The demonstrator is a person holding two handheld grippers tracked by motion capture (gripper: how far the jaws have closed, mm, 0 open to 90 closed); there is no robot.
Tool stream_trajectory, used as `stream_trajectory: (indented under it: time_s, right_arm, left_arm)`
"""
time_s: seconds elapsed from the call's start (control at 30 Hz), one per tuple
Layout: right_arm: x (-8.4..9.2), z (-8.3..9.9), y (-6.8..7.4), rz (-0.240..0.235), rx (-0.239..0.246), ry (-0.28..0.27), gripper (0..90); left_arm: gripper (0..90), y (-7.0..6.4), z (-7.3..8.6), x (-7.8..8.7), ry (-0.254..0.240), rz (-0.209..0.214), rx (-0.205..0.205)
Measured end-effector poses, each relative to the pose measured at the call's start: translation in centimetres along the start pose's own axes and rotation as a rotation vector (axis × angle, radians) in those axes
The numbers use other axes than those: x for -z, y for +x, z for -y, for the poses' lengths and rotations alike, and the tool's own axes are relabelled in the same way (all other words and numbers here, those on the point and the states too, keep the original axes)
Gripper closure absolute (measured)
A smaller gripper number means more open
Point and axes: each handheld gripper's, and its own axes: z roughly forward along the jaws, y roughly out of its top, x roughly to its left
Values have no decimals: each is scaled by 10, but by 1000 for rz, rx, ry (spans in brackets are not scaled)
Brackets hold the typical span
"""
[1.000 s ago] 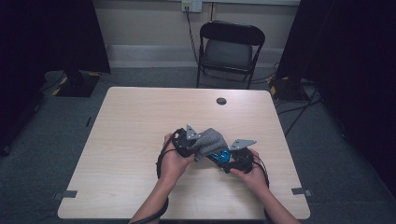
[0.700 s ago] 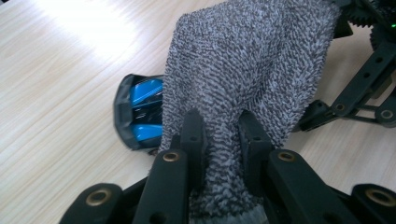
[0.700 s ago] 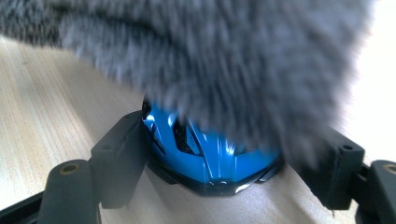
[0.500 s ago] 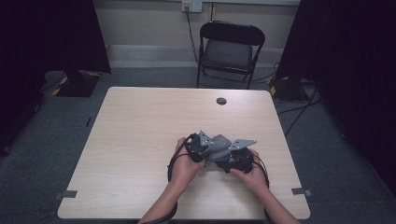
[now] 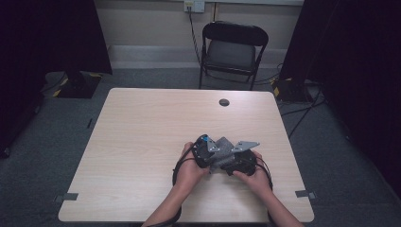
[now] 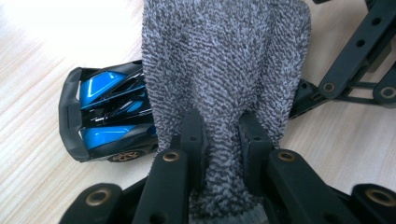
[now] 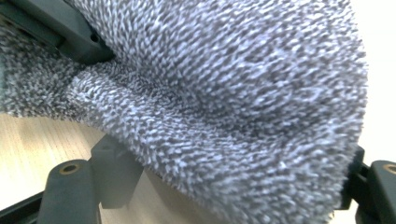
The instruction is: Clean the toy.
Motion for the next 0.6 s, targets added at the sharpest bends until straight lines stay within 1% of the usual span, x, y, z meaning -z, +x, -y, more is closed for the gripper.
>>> stream_trajectory:
  time_s: [0.03,0.27,0.3,0.37,0.43,0.53,0.6]
  right_arm:
    - [0,0,0,0,0,0,232]
    - [0,0,0,0,0,0,232]
    - [0,0,0,0,0,0,232]
    - [0,0,0,0,0,0,232]
    - [0,0,0,0,0,0,232]
    - [0,0,0,0,0,0,232]
    - [0,0,0,0,1,0,232]
  left_arm:
    - [759,0,0,0,6,-4,-8]
    - [759,-1,-5,0,35,-29,-22]
    - [760,0,-6,1,45,-38,-28]
    - [759,0,-6,1,48,-44,-28]
    - [759,3,-7,2,60,-54,-33]
    - [759,4,-7,2,58,-53,-28]
    - [758,5,-7,3,59,-55,-34]
